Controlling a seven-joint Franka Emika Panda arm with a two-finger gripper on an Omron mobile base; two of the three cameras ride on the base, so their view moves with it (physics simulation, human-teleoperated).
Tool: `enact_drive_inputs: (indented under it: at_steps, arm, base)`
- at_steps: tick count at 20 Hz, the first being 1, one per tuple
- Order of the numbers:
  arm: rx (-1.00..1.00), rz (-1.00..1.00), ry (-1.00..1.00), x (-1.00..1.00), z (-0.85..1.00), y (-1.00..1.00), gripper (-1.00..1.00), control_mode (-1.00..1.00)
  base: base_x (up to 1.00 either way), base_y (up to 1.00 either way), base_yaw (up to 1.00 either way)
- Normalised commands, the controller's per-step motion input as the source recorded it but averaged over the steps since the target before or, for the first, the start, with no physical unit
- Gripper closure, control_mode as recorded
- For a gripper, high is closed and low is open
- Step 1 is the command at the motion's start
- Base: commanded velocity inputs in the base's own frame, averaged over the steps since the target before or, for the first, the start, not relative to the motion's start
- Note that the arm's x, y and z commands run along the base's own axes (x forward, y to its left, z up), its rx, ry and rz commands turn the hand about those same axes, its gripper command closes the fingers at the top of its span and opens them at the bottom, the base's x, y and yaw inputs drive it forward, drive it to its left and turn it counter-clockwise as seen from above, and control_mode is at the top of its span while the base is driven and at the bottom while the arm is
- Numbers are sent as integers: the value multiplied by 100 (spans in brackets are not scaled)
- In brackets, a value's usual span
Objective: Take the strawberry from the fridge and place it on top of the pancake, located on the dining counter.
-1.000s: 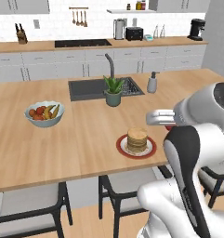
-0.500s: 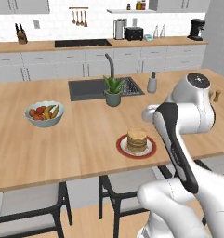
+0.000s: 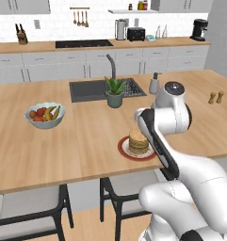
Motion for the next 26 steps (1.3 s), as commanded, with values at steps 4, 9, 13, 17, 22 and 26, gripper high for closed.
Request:
enact_drive_inputs:
  at_steps: [4,9,13,17,22,26]
  arm:
    - [3,0,14,55,-15,-9,100,-100]
    - [4,0,17,45,-32,0,100,-100]
    - [0,1,7,25,-40,0,100,-100]
    - [0,0,0,17,-28,0,100,-100]
    - [0,0,0,13,-25,0,100,-100]
    - [0,0,0,0,-27,5,100,-100]
  base:
    - [0,0,0]
    - [0,0,0]
    - [0,0,0]
    - [0,0,0]
    - [0,0,0]
    - [0,0,0]
